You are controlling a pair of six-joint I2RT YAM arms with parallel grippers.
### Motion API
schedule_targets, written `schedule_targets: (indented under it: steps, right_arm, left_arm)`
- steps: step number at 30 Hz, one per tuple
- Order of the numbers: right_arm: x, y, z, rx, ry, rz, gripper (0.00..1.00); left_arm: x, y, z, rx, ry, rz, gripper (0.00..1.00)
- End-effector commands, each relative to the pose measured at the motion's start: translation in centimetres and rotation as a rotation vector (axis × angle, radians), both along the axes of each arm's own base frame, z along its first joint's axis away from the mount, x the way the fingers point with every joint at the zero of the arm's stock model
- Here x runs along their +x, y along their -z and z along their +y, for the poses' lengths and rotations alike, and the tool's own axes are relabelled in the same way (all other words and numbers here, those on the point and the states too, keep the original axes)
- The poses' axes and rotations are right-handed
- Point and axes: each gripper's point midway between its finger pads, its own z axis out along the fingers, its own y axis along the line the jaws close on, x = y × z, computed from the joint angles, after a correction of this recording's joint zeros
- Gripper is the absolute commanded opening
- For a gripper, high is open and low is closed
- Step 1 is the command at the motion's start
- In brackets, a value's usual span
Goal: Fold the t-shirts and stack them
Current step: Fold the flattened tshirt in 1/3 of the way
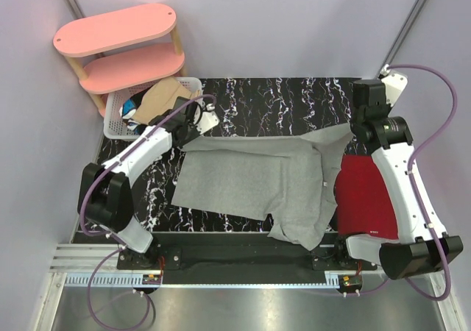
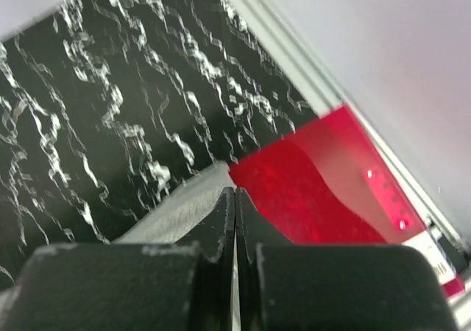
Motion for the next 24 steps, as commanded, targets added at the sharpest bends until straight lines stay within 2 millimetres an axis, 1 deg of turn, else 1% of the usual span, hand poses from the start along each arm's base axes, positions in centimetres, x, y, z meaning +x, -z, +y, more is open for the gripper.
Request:
schedule_targets:
  steps: [1,2,3,6,10,14,15,17,19,21,22,24]
  right_arm:
    - [-2.9,2.5,0.5,0.072,-0.006,0.063,0.00]
    - [-3.2,3.0,0.6,0.082,-0.006,0.074,0.00]
    - [-3.5,3.4,0.7,0.091,-0.008,0.084,0.00]
    - [-4.7,5.2,1.4,0.129,-0.026,0.141,0.00]
    - [-5.9,6.2,2.2,0.178,-0.049,0.180,0.00]
    - [-7.3,7.0,3.4,0.253,-0.078,0.208,0.00]
    - [-7.9,7.6,3.8,0.276,-0.096,0.232,0.00]
    - [-8.6,8.1,4.1,0.295,-0.106,0.259,0.00]
    - [-9.6,9.1,4.9,0.334,-0.125,0.304,0.28]
    - [-10.4,9.6,5.7,0.373,-0.150,0.332,0.42]
    - [-10.6,9.5,5.9,0.388,-0.155,0.330,0.47]
    - [-10.8,8.9,6.3,0.415,-0.162,0.326,0.60]
  left_arm:
    - [0.1,-2.2,0.4,-0.007,-0.001,-0.125,0.00]
    - [0.0,-2.2,0.5,-0.004,-0.001,-0.130,0.00]
    - [-0.4,-1.5,0.5,0.003,0.002,-0.119,0.00]
    - [-0.7,-0.8,0.3,0.014,0.007,-0.120,0.00]
    - [-1.2,0.1,-0.4,0.006,0.015,-0.114,0.00]
    - [-2.6,1.2,-1.4,0.001,0.038,-0.090,0.00]
    - [-2.9,1.5,-1.5,-0.001,0.038,-0.085,0.00]
    - [-3.7,2.1,-1.7,0.000,0.047,-0.070,0.00]
    - [-4.6,2.7,-1.6,0.001,0.048,-0.055,0.00]
    - [-5.3,3.0,-1.5,0.002,0.048,-0.044,0.00]
    - [-5.9,3.5,-1.3,0.002,0.049,-0.030,0.00]
    - [-6.8,4.0,-0.9,0.009,0.048,-0.009,0.00]
